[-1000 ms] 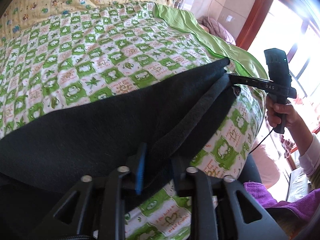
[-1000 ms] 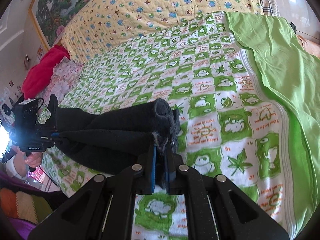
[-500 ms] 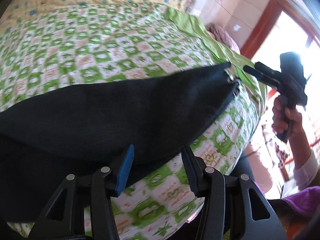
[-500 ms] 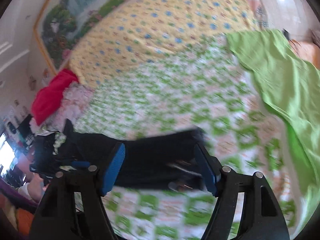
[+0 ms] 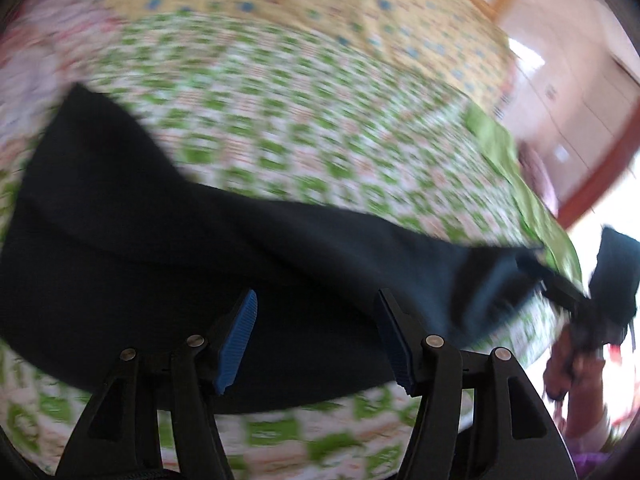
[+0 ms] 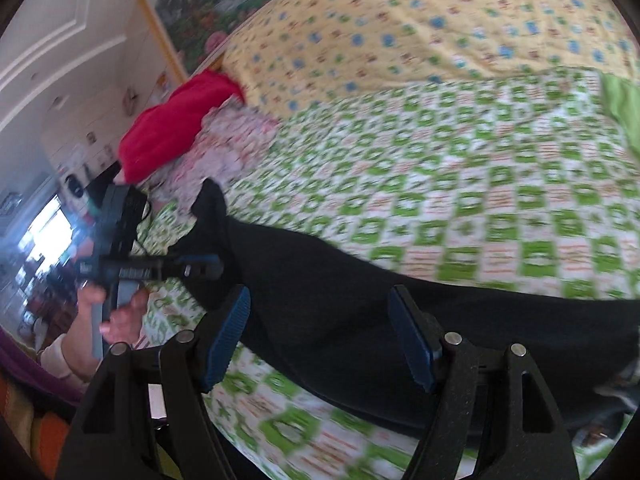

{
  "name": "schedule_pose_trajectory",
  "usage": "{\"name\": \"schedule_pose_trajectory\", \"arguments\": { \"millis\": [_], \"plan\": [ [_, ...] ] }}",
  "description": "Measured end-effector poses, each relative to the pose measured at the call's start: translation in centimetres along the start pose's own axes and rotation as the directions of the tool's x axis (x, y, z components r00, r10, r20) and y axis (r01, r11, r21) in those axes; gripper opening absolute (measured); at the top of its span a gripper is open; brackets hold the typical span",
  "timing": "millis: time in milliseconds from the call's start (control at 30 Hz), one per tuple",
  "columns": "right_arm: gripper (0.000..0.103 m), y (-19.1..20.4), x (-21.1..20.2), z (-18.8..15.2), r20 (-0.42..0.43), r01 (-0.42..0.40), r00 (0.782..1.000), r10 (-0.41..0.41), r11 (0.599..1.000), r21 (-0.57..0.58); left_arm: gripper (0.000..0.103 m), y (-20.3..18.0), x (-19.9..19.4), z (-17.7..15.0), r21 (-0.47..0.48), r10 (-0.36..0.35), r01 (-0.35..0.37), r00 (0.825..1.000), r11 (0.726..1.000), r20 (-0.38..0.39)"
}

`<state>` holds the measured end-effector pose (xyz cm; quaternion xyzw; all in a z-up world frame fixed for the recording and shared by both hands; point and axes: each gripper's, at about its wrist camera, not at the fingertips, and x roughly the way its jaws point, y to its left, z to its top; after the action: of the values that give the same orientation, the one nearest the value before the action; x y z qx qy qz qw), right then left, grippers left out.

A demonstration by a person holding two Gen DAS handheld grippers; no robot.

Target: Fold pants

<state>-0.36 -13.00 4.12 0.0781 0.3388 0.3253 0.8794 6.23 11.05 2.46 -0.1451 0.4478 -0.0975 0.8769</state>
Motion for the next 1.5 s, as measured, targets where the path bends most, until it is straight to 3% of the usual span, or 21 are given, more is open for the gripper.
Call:
{"name": "schedule_pose_trajectory", "arguments": {
  "millis": [133,233,533,667,767,800,833,933,1033,1167,1233,1267,1300,1367,1500],
  "plan": [
    [0.073,1.9,2.7,0.4,-0.029,-0.031,0.999,0.03,0.999,-0.041,0.066,3.9,-1.8,2.4,-0.139,0.112,-0.105,0.993,0.985,0.04],
    [0.073,4.2,5.2,0.9,-0.053,-0.054,0.997,0.049,0.993,-0.104,0.066,6.0,-2.4,4.2,-0.22,0.156,-0.141,0.986,0.965,0.051],
    [0.07,10.3,10.4,1.3,-0.123,-0.124,0.988,0.094,0.953,-0.275,0.066,6.9,-0.6,7.1,-0.275,0.282,-0.276,0.959,0.921,-0.019],
    [0.059,11.6,12.4,1.3,-0.169,-0.195,0.974,0.152,0.939,-0.283,0.065,7.2,0.9,7.3,-0.279,0.35,-0.35,0.935,0.894,-0.052],
    [0.055,11.8,14.6,1.3,-0.211,-0.222,0.963,0.167,0.937,-0.27,0.047,8.0,1.5,7.2,-0.276,0.342,-0.345,0.938,0.897,-0.063],
    [0.051,11.9,15.2,1.2,-0.221,-0.216,0.962,0.158,0.939,-0.269,0.037,8.2,1.7,7.0,-0.272,0.335,-0.34,0.94,0.9,-0.066],
    [0.049,11.8,16.3,1.3,-0.238,-0.197,0.962,0.132,0.942,-0.271,0.025,8.3,1.7,6.9,-0.269,0.328,-0.333,0.943,0.904,-0.064],
    [0.044,11.6,18.1,1.4,-0.234,-0.109,0.971,0.035,0.944,-0.311,0.014,8.2,1.3,6.3,-0.242,0.32,-0.321,0.946,0.916,-0.046],
    [0.042,11.3,19.1,1.7,-0.208,-0.028,0.977,-0.05,0.935,-0.353,0.009,8.1,0.5,5.6,-0.23,0.306,-0.302,0.952,0.925,-0.021],
    [0.039,11.0,19.7,2.0,-0.191,0.011,0.977,-0.091,0.923,-0.386,0.007,8.5,-0.7,4.7,-0.244,0.26,-0.25,0.966,0.937,0.005],
    [0.03,11.0,20.6,2.0,-0.199,0.021,0.973,-0.116,0.906,-0.423,0.006,8.6,-0.9,4.3,-0.244,0.242,-0.233,0.97,0.942,0.011],
    [0.018,11.0,21.0,2.0,-0.213,0.021,0.969,-0.128,0.897,-0.441,0.006,8.7,-0.9,4.3,-0.245,0.235,-0.224,0.972,0.943,0.014],
    [0.013,11.0,21.3,1.9,-0.222,0.023,0.965,-0.137,0.893,-0.45,0.006,8.7,-1.0,4.1,-0.244,0.221,-0.208,0.975,0.947,0.026],
    [0.007,11.1,21.3,2.1,-0.233,0.016,0.963,-0.136,0.89,-0.456,0.005,8.7,-1.5,3.9,-0.239,0.215,-0.2,0.976,0.95,0.042],
    [0.006,12.7,18.5,3.5,-0.227,-0.055,0.973,-0.049,0.9,-0.431,0.005,8.8,-4.1,3.3,-0.225,0.205,-0.174,0.971,0.959,0.124]
  ]
}}
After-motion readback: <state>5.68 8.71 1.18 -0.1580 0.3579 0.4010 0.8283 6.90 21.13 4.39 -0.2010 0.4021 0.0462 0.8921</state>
